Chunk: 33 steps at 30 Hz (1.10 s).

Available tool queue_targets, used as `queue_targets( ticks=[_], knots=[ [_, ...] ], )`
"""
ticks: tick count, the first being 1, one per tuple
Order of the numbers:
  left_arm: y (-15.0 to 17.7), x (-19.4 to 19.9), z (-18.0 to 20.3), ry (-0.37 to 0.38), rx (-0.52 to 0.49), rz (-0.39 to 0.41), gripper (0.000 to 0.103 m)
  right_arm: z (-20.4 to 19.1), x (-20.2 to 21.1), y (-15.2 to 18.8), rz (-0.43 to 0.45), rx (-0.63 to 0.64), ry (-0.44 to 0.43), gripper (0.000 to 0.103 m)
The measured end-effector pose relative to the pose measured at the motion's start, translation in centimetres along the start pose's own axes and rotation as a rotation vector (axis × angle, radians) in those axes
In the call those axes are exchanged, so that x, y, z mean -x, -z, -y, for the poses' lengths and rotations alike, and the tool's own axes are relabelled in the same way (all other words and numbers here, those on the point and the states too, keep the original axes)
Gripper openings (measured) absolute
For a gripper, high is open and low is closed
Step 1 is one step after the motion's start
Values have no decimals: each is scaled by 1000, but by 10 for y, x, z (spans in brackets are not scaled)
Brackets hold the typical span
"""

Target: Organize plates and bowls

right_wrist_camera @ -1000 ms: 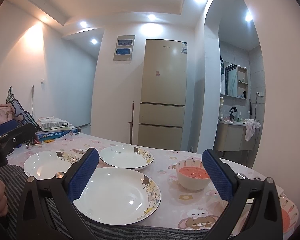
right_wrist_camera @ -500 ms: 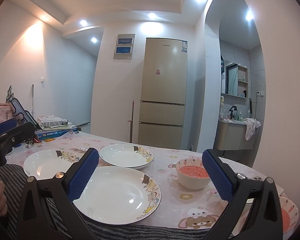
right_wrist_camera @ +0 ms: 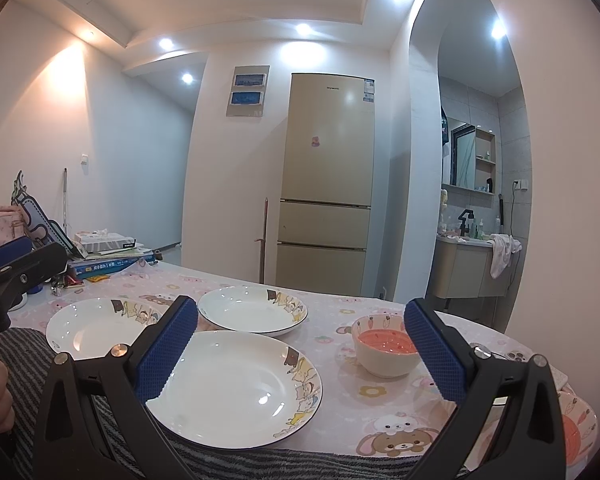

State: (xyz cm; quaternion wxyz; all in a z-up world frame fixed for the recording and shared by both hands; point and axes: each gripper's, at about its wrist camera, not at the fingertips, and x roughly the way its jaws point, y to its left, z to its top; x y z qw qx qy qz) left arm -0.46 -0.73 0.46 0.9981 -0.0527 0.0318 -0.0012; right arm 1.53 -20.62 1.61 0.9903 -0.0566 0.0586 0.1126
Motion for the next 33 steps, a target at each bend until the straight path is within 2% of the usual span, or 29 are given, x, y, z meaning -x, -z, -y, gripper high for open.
queue_targets(
  ticks=[20, 28, 33],
  knots=[
    [0, 0, 3, 0, 11, 4, 103, -3, 1, 1, -4, 12, 25, 103],
    [2, 1, 18, -4, -77, 14, 103, -2, -2, -1, -23, 8, 38, 103],
    [2, -8, 28, -45, -135, -36, 103, 3, -4, -4, -41, -15, 71, 103]
  ],
)
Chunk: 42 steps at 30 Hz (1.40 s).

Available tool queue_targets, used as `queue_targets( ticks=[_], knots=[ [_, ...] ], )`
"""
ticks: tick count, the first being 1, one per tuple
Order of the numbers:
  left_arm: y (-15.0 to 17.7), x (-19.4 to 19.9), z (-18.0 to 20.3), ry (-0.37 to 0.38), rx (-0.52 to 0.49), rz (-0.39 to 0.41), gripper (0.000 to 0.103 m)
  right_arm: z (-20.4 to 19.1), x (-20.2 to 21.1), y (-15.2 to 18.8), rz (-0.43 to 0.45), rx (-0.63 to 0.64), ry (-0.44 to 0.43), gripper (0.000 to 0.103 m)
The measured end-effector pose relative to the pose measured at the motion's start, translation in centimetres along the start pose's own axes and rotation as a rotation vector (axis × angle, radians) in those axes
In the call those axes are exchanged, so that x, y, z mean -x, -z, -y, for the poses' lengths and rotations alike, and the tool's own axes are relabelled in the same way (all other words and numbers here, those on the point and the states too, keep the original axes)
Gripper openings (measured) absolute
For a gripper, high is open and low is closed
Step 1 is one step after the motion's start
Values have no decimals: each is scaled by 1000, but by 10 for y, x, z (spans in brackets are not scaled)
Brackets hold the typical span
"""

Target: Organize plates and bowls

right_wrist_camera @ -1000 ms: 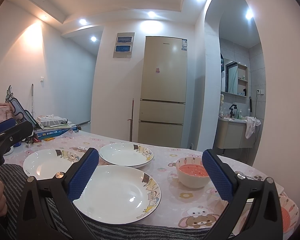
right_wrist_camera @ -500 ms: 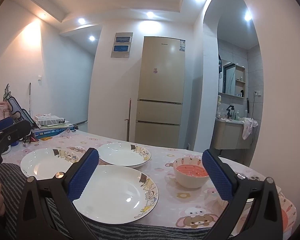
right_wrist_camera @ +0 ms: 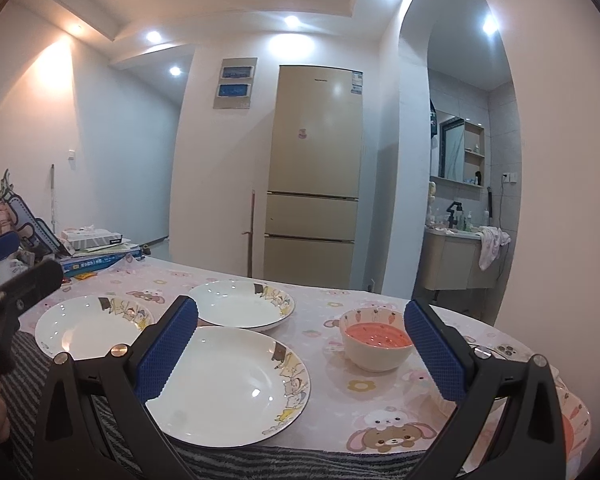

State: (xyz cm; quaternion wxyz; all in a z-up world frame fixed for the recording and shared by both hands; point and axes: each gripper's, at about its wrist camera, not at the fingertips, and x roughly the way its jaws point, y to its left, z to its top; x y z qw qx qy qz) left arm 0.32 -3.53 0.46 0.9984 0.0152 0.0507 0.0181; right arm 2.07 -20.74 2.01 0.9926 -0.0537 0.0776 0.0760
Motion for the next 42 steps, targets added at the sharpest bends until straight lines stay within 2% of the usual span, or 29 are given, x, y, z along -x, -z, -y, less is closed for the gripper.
queue_targets(
  ticks=[2, 3, 7, 10, 12, 17, 19, 21, 23, 28, 32, 34, 36, 38, 40, 42],
  knots=[
    [-1, -4, -4, 2, 18, -17, 103, 7, 2, -6, 3, -29, 66, 103],
    [-1, -4, -8, 13, 38, -19, 103, 13, 3, -11, -2, -48, 68, 103],
    [-15, -2, -27, 28, 92, -27, 103, 31, -3, -36, -77, -92, -3, 103],
    [-29, -11, -32, -9, -2, -79, 103, 36, -5, -56, -62, -99, -29, 103],
    [-36, -13, -38, -17, -44, -80, 103, 32, -12, -70, -48, -84, -44, 103],
    [-52, -24, -60, 49, -22, -128, 103, 15, -40, -101, -109, -130, -195, 103],
    [-56, -31, -71, 50, -5, -149, 103, 2, -52, -111, -132, -137, -248, 101],
    [-59, -39, -89, 72, 38, -174, 103, -12, -63, -117, -149, -138, -292, 98],
    [-63, -49, -108, 103, 91, -212, 103, -27, -75, -119, -183, -131, -344, 87],
    [-49, -68, -148, 14, 171, -299, 103, -56, -111, -108, -314, -131, -450, 79],
    [-21, -88, -185, -35, 287, -429, 90, -76, -141, -90, -434, -131, -517, 70],
    [-8, -94, -198, -45, 331, -468, 90, -86, -157, -76, -508, -135, -545, 66],
    [7, -103, -209, -55, 377, -515, 85, -97, -175, -58, -646, -141, -535, 58],
    [23, -112, -220, -37, 431, -568, 70, -105, -192, -38, -762, -183, -558, 44],
    [36, -118, -228, -17, 478, -608, 68, -112, -203, -25, -821, -171, -568, 44],
    [42, -122, -229, -21, 488, -630, 68, -115, -211, -20, -838, -165, -558, 44]
  ],
)
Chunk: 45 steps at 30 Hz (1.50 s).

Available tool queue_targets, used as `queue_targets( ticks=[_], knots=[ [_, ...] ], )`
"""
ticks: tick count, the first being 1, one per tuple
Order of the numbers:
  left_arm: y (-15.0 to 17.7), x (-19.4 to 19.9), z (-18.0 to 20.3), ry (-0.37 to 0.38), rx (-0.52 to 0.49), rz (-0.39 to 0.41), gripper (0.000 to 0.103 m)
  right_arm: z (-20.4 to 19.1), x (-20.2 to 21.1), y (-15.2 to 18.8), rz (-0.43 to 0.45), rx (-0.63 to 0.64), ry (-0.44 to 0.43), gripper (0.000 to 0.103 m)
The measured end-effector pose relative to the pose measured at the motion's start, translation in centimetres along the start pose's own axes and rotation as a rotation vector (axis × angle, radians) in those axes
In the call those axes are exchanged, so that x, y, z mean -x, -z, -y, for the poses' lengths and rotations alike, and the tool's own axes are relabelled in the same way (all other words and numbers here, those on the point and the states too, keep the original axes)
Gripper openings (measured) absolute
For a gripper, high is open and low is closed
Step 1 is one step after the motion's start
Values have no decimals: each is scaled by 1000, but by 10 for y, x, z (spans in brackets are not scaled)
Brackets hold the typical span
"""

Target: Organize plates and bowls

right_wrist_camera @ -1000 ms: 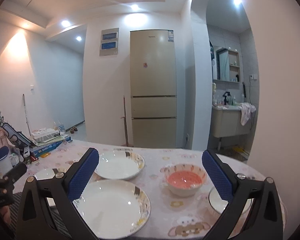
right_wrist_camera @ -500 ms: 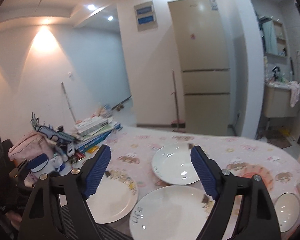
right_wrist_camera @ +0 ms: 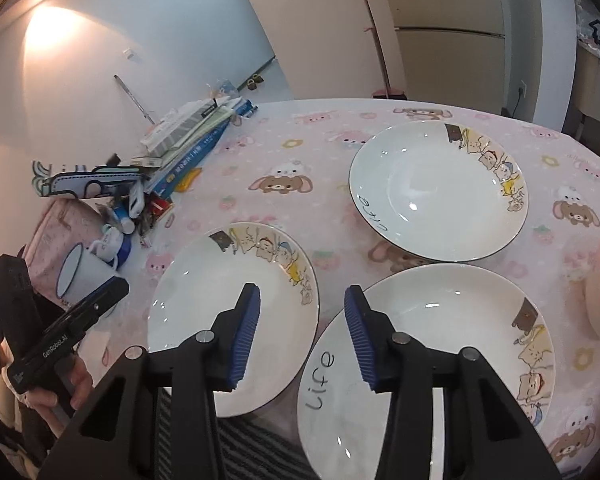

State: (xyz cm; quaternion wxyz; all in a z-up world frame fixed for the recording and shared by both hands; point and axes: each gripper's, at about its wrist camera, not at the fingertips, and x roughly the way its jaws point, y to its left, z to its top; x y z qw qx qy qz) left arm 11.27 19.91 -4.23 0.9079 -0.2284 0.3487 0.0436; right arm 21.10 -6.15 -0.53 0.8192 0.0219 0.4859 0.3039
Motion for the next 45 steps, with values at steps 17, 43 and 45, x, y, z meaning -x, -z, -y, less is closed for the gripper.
queue_targets(
  ticks=[17, 43, 45],
  knots=[
    [9, -36, -10, 19, 60, -175, 14, -2, -70, -8, -169, 44, -22, 23],
    [14, -40, -26, 4, 111, -252, 16, 10, -97, -4, -209, 42, -65, 13],
    [16, -47, -26, 26, 126, -277, 16, 10, -97, -5, -209, 34, -58, 13]
  ],
)
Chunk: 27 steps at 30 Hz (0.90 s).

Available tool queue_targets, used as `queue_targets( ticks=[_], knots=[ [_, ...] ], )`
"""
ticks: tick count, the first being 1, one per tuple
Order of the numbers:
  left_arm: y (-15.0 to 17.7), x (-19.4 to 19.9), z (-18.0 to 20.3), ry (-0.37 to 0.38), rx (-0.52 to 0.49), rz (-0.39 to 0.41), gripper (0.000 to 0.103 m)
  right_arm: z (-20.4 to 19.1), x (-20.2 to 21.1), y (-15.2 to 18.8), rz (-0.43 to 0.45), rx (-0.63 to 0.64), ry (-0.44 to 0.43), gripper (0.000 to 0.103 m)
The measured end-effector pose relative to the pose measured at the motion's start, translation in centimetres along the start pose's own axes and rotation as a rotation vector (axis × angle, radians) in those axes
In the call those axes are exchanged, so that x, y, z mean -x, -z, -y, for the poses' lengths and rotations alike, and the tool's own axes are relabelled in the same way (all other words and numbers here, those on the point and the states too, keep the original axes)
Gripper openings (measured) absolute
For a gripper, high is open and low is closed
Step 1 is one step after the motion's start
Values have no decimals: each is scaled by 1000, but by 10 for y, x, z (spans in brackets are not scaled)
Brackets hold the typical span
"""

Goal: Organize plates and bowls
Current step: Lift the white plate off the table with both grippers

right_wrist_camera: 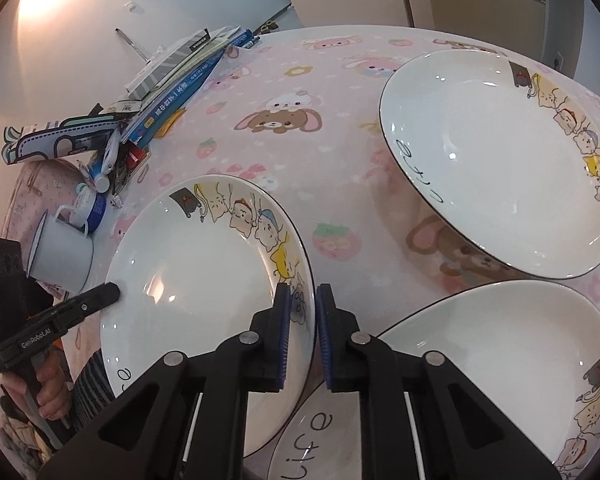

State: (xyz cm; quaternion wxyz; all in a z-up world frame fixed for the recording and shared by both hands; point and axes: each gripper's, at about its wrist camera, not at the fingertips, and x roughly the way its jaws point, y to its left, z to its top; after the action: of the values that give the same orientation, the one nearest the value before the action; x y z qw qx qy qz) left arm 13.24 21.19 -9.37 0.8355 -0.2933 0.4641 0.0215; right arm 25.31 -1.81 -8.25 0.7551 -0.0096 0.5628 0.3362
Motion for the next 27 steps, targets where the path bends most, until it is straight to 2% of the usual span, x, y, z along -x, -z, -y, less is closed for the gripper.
queue_targets(
  ticks=[2, 7, 15, 27],
  knots=[
    [0, -8, 1, 15, 2, -38, 16, 1, 0, -1, -5, -4, 0, 13],
    [2, -10, 10, -36, -33, -23, 16, -4, -1, -1, -15, 27, 17, 13],
    [1, -7, 14, -74, -18, -2, 16, -1, 4, 2, -2, -48, -4, 12],
    [-9, 40, 38, -91, -44, 73, 16, -20, 44, 0, 33, -32, -24, 12]
  ],
)
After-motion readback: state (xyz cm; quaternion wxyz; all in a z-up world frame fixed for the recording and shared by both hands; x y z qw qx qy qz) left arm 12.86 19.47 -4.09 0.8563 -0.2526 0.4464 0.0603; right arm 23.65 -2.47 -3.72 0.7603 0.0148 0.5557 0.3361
